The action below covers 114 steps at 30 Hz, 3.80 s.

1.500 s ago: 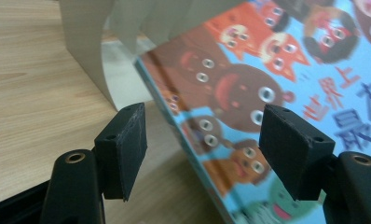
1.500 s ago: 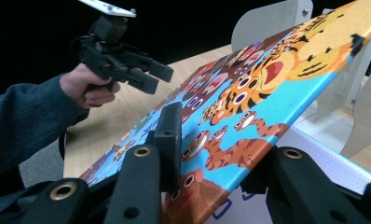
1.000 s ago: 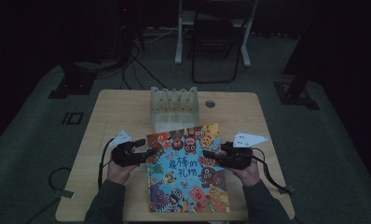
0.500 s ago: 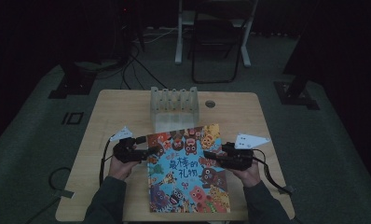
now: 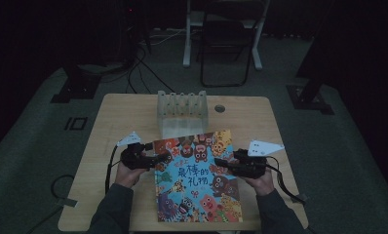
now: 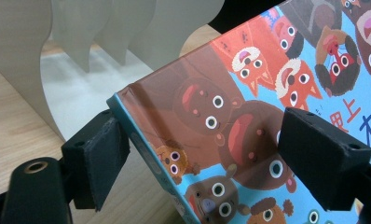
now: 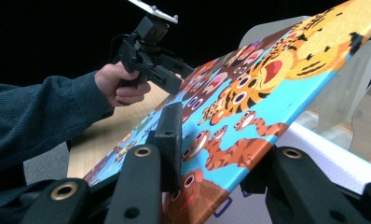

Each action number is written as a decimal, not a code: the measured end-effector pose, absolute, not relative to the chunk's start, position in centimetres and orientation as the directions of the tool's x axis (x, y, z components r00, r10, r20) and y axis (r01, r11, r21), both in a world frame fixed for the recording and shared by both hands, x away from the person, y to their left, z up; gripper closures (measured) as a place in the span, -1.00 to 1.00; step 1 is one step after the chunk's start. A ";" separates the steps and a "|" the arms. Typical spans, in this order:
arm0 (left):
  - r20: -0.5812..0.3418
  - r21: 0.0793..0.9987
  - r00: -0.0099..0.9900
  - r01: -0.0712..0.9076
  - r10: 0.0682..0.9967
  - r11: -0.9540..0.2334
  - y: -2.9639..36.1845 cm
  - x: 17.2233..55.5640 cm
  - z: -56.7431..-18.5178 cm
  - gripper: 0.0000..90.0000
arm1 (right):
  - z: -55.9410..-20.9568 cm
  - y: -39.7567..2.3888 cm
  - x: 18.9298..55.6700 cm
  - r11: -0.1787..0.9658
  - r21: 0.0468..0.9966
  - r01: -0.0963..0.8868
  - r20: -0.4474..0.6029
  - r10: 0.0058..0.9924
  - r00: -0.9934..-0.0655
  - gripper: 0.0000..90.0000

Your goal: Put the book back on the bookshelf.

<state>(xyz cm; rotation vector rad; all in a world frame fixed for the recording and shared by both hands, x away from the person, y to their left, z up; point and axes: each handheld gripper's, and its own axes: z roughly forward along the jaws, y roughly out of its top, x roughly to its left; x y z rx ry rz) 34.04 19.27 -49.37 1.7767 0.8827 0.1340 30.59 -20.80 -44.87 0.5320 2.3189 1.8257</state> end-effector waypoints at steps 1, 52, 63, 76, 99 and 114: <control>-0.320 0.861 0.719 0.492 0.617 -0.127 19.3 34.0 -49.3 -0.60 | -44.8 -20.9 30.6 0.201 0.961 0.188 0.107 0.358 -0.928 0.48; -0.183 0.956 0.748 0.287 0.638 -0.063 19.4 30.3 -42.8 -0.43 | -43.7 -22.1 30.6 0.216 0.966 0.143 0.051 0.381 -0.923 0.50; -0.128 0.972 0.757 0.223 0.641 -0.069 19.1 29.0 -41.5 -0.40 | -43.9 -22.2 31.2 0.218 0.965 0.145 0.044 0.410 -0.911 0.44; -0.066 0.983 0.774 0.158 0.630 -0.091 18.4 27.4 -40.4 -0.38 | -44.4 -22.2 31.7 0.259 0.956 0.135 0.010 0.433 -0.901 0.38; -0.044 0.990 0.779 0.119 0.626 -0.078 18.8 26.4 -41.0 -0.19 | -44.6 -22.5 31.8 0.268 0.957 0.114 -0.016 0.437 -0.899 0.29; -0.002 0.992 0.771 0.080 0.636 -0.095 18.8 26.0 -41.4 0.02 | -45.1 -23.5 31.3 0.287 0.952 0.104 -0.032 0.435 -0.900 0.28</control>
